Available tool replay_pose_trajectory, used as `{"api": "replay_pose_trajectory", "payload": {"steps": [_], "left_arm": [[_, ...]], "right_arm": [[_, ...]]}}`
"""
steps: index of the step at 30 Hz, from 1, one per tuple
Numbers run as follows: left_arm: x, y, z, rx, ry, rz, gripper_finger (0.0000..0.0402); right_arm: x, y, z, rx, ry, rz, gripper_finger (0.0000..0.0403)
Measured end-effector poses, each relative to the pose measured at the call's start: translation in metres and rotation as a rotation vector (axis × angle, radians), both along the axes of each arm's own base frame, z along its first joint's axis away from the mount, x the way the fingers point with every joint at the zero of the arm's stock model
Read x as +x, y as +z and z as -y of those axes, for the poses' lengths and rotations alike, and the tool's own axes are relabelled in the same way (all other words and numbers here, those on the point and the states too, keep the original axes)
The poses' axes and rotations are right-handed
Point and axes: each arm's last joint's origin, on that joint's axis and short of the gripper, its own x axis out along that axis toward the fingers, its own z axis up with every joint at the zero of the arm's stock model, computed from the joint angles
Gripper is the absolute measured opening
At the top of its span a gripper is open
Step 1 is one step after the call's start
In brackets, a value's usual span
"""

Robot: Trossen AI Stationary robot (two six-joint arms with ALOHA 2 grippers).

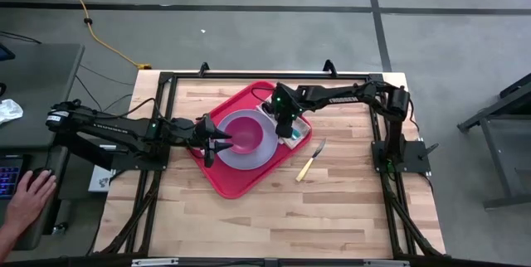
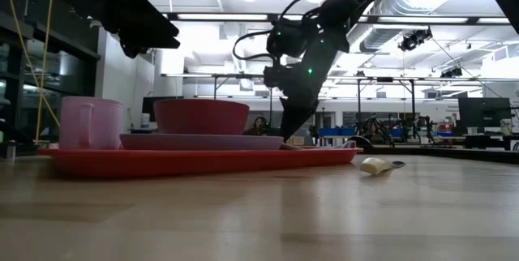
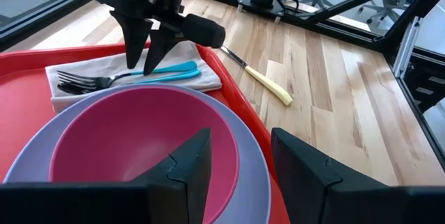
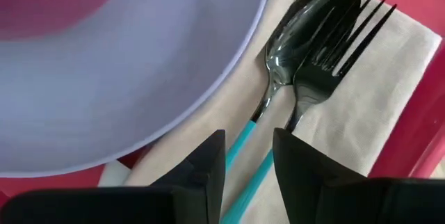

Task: Set up tray
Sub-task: Put the blue spoon on top of the brown table napkin to the left of the blue fork on the red serving tray

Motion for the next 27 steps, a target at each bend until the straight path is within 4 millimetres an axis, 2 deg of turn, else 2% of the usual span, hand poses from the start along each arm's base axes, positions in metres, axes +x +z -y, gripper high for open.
{"api": "replay_pose_trajectory", "payload": {"steps": [9,15,27], "left_arm": [[0.0,0.0,0.0,0.0,0.0,0.0,0.0179],[0.0,0.0,0.0,0.0,0.0,-0.002,0.0179],[0.0,-0.001,0.0,0.0,0.0,-0.004,0.0179]], "right_arm": [[0.0,0.0,-0.001,0.021,0.012,0.007,0.0099],[0.003,-0.014,0.0,0.039,0.014,-0.02,0.0099],[0.007,-0.029,0.001,0.057,0.02,-0.037,0.0099]]}}
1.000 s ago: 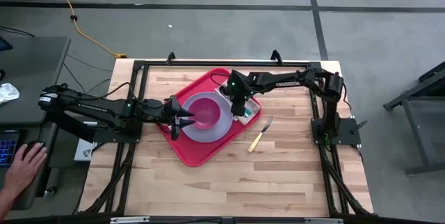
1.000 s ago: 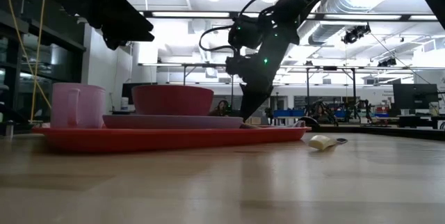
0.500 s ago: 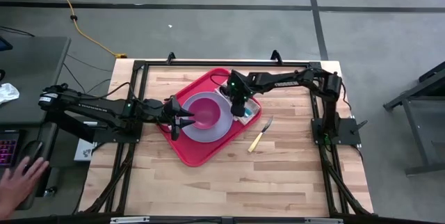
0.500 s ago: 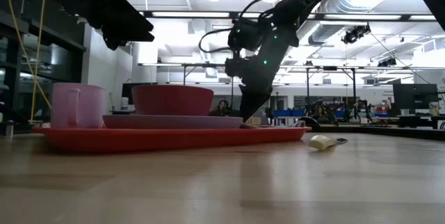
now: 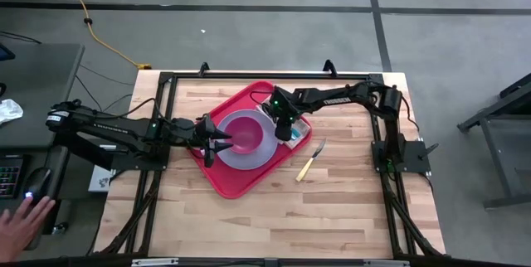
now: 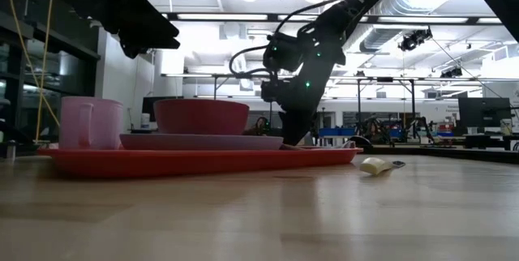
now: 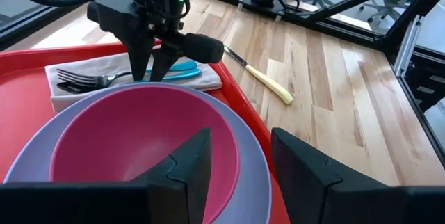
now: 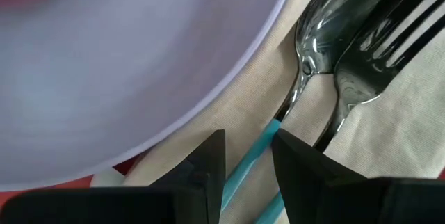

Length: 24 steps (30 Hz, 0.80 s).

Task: Set up tray
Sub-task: Put the blue spoon on top of the brown table napkin to the left of the blue fork on the red serving tray

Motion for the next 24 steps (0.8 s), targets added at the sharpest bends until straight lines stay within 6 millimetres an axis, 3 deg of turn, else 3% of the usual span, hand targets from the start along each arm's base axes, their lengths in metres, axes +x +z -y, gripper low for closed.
{"api": "replay_pose_trajectory", "payload": {"steps": [24], "left_arm": [[-0.0009,-0.0018,-0.0009,0.015,0.024,-0.02,0.0179]], "right_arm": [[0.0056,0.0038,-0.005,0.015,0.032,0.014,0.0099]]}}
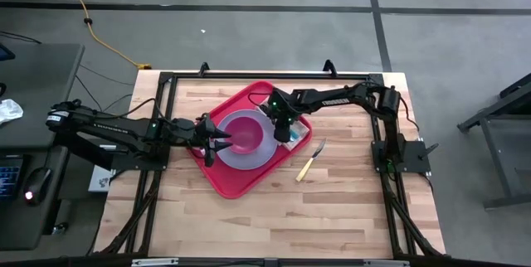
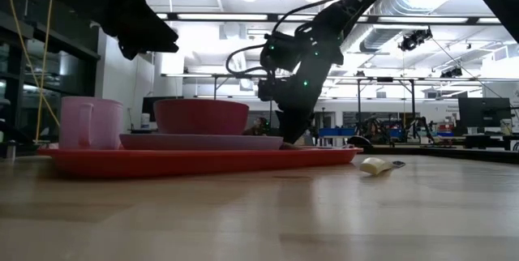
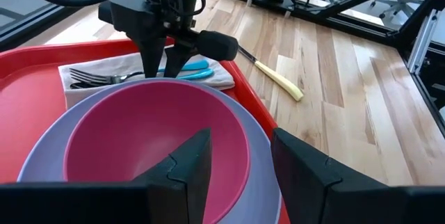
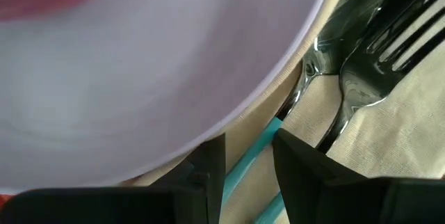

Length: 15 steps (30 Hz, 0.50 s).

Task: Set up tray
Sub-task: Put the blue spoon on top of the brown table napkin to the left of the blue fork on the red serving tray

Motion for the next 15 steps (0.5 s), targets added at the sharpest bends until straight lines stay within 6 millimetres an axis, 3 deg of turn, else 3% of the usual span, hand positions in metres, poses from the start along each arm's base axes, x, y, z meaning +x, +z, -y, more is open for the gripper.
{"api": "replay_pose_trajectory", "payload": {"steps": [6,15], "left_arm": [[0.0,0.0,0.0,0.0,0.0,0.0,0.0179],[0.0,0.0,0.0,-0.002,0.001,0.0,0.0179]], "right_arm": [[0.0072,0.0112,0.002,-0.033,0.032,0.026,0.0099],[0.0064,0.0103,0.0006,-0.033,0.042,0.014,0.0099]]}}
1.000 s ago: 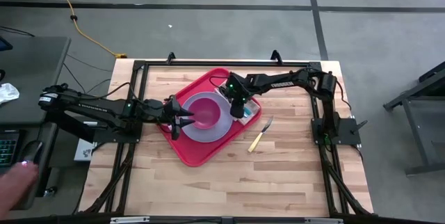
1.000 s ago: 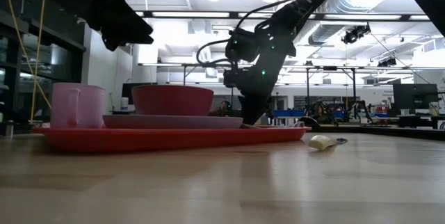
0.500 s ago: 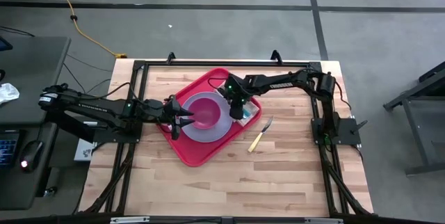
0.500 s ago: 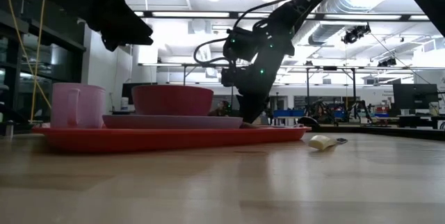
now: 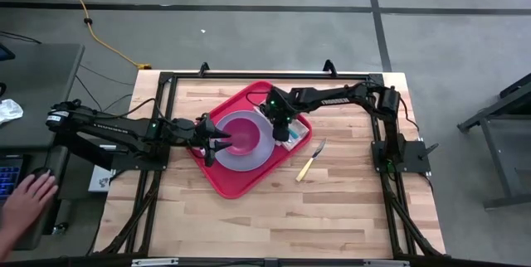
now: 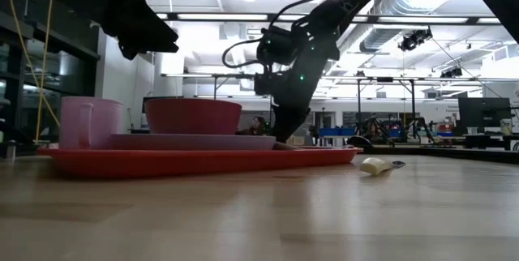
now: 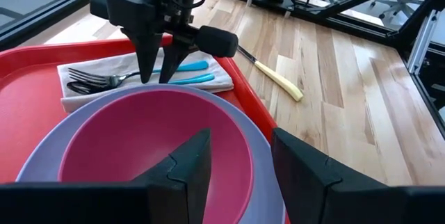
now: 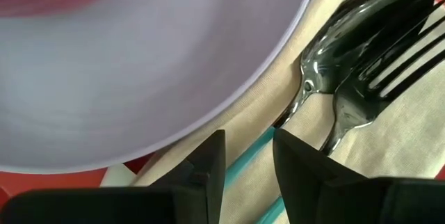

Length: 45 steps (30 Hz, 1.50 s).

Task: Set up tray
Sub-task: Put the blue spoon on top of the brown table napkin to the left of the blue fork on the red serving tray

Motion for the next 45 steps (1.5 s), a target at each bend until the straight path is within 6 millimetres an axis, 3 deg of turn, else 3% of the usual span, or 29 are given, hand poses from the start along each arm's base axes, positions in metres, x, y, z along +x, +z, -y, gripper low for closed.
{"api": "replay_pose_trajectory", "payload": {"steps": [35,45], "left_arm": [[-0.0001,-0.0004,0.0002,-0.002,-0.006,-0.005,0.0179],[-0.0005,-0.0011,0.0001,-0.002,-0.005,-0.013,0.0179]], "right_arm": [[0.0018,-0.004,-0.0041,-0.048,0.056,0.0,0.0099],[-0.0033,-0.005,0.0055,-0.057,0.022,-0.029,0.0099]]}}
